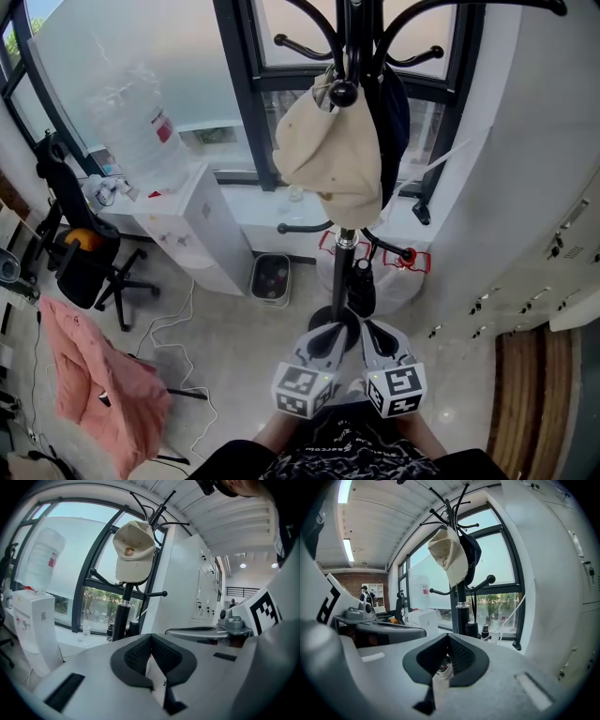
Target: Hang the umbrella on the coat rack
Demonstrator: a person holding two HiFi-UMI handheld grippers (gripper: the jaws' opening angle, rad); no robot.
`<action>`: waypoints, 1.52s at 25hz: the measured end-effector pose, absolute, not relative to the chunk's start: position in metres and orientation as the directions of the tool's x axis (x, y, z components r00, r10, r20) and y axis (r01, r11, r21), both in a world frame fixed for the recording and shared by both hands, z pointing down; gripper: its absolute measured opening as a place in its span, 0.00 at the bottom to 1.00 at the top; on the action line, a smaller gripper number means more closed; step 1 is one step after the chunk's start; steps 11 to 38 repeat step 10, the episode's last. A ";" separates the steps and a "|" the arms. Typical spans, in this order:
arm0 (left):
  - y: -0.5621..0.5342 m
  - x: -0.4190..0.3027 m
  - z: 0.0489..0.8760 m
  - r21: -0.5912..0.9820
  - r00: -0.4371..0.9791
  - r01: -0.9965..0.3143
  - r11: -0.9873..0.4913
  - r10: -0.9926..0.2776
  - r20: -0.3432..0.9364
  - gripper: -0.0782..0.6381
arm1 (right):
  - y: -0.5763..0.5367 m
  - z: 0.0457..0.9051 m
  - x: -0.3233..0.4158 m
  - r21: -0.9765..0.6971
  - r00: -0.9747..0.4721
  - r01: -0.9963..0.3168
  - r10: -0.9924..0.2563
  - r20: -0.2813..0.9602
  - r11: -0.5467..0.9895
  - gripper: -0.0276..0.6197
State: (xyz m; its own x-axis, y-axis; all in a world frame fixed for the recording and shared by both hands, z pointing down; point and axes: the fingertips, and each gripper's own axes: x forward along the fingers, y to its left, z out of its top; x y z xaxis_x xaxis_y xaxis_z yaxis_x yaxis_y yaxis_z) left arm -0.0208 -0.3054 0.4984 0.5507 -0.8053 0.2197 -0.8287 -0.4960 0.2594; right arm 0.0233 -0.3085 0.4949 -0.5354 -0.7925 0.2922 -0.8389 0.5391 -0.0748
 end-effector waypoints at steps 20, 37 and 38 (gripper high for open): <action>-0.310 -0.015 0.500 0.265 0.557 -0.825 -0.500 -0.800 0.225 0.12 | -0.312 0.497 0.027 -0.064 -0.535 -0.837 -0.790 0.301 0.543 0.05; -0.310 -0.015 0.500 0.265 0.557 -0.825 -0.500 -0.800 0.225 0.12 | -0.312 0.497 0.027 -0.064 -0.535 -0.837 -0.790 0.301 0.543 0.05; -0.310 -0.015 0.500 0.265 0.557 -0.825 -0.500 -0.800 0.225 0.12 | -0.312 0.497 0.027 -0.064 -0.535 -0.837 -0.790 0.301 0.543 0.05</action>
